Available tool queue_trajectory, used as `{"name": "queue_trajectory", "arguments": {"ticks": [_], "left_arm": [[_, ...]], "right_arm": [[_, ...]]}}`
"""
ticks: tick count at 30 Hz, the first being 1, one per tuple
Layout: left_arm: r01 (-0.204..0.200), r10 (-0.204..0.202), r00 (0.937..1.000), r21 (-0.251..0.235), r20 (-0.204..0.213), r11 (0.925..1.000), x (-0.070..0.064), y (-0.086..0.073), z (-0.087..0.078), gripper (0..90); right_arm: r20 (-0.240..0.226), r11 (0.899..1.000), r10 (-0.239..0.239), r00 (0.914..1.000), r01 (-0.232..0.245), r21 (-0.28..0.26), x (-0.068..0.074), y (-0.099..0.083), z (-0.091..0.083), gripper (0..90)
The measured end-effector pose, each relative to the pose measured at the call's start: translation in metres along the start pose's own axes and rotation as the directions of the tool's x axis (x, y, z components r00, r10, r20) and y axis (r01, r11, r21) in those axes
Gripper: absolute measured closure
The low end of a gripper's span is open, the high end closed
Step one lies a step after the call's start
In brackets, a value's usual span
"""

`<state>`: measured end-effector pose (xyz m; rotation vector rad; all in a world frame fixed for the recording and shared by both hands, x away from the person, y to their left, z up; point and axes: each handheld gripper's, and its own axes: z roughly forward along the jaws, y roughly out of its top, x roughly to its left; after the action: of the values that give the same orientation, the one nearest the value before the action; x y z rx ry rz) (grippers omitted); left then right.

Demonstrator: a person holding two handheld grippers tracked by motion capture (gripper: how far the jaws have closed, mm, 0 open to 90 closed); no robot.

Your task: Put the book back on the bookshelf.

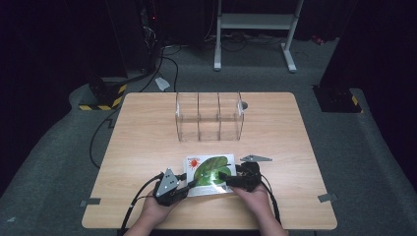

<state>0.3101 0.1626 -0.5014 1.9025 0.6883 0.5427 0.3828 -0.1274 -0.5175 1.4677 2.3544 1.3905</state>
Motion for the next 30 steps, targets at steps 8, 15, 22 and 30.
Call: {"name": "queue_trajectory", "arguments": {"ticks": [8,15,22,30], "left_arm": [[0.002,-0.002,1.0000,0.004,-0.003,1.0000,0.000,-0.001,0.000,64.7],[0.045,-0.046,0.9990,0.028,0.005,0.9986,0.002,-0.003,0.002,64.6],[0.135,-0.135,0.9908,0.050,-0.008,0.9895,0.011,-0.005,0.004,64.7],[0.185,-0.184,0.9827,0.057,-0.019,0.9811,0.017,-0.006,0.006,64.8]], "right_arm": [[-0.039,0.999,0.022,0.9990,-0.021,0.025,-0.003,0.001,0.006,14.5],[-0.023,1.000,0.010,0.9997,-0.009,0.015,0.000,0.001,0.004,19.3],[0.028,0.999,-0.046,0.9985,0.047,-0.018,0.008,0.000,-0.001,23.8],[0.079,0.994,-0.090,0.9928,0.095,-0.055,0.017,-0.002,-0.006,27.9]]}}
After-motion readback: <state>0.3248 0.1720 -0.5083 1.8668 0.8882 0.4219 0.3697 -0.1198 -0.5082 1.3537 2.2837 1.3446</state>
